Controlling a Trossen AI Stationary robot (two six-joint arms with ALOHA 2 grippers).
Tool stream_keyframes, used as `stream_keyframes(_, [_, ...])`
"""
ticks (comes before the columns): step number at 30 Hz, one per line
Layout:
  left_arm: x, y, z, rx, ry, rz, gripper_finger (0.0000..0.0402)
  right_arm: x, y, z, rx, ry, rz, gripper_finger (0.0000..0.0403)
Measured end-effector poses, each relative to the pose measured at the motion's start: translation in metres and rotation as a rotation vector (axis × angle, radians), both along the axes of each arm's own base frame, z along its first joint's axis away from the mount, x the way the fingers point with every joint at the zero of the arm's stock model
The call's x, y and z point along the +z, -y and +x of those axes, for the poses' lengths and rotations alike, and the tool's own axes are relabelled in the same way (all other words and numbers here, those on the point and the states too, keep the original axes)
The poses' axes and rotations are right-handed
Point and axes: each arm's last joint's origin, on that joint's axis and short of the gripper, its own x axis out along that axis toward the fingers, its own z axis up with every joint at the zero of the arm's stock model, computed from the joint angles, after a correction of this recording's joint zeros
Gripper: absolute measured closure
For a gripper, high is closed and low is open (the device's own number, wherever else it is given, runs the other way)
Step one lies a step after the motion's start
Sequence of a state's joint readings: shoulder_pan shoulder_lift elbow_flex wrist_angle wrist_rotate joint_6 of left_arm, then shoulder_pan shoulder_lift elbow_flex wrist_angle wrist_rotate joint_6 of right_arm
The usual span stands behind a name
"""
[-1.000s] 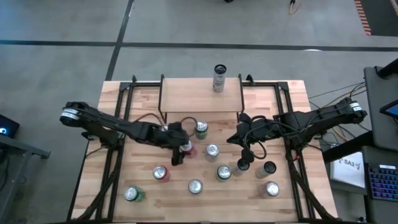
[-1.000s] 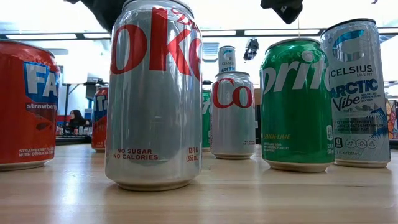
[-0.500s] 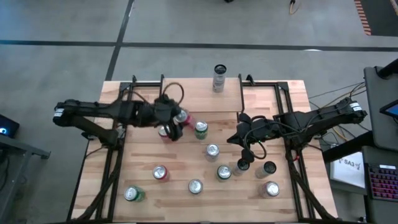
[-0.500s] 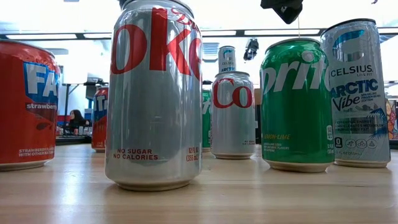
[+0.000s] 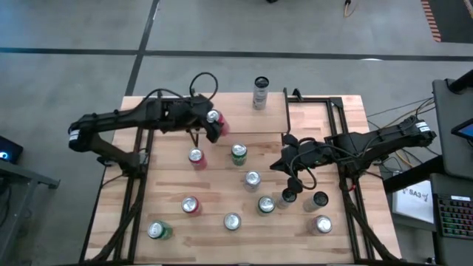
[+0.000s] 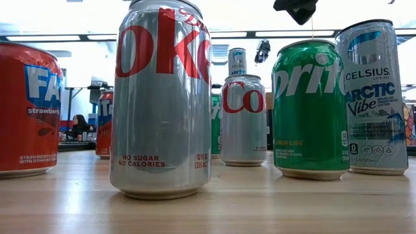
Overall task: Place canned beverage on shelf
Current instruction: Put the center orange soda can on the shelf
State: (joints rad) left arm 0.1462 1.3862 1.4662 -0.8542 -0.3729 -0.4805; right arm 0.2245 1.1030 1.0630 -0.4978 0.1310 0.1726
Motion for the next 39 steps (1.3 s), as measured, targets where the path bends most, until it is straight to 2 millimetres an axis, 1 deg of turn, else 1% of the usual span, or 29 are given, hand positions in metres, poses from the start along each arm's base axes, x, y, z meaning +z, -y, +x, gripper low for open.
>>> stream_keyframes(6, [-0.001, -0.012, 0.011, 0.009, -0.086, 0.006, 0.0114, 0.0, 0.0, 0.0, 0.008, 0.0, -0.01, 0.0394])
stream_keyframes(11, [-0.003, -0.026, 0.021, -0.005, -0.125, -0.043, 0.0114, -0.001, 0.0, 0.0, 0.01, -0.006, -0.012, 0.0394])
stream_keyframes(14, [-0.007, -0.033, 0.022, 0.005, -0.161, -0.043, 0.0114, -0.001, 0.0, -0.001, 0.011, -0.016, -0.015, 0.0394])
stream_keyframes(18, [-0.009, -0.041, 0.023, 0.031, -0.167, -0.046, 0.0114, -0.002, 0.0, -0.001, 0.011, -0.02, -0.015, 0.0394])
stream_keyframes(24, [-0.015, -0.049, 0.025, 0.077, -0.179, -0.071, 0.0114, -0.002, 0.0, -0.001, 0.011, -0.02, -0.016, 0.0394])
stream_keyframes(32, [-0.028, -0.061, 0.034, 0.1, -0.22, -0.074, 0.0114, -0.002, 0.0, -0.001, 0.011, -0.021, -0.017, 0.0394])
stream_keyframes(36, [-0.03, -0.063, 0.036, 0.112, -0.222, -0.059, 0.0113, -0.002, 0.0, -0.001, 0.011, -0.022, -0.016, 0.0394])
stream_keyframes(39, [-0.03, -0.065, 0.036, 0.126, -0.225, -0.049, 0.0105, -0.002, 0.0, -0.001, 0.011, -0.022, -0.017, 0.0394])
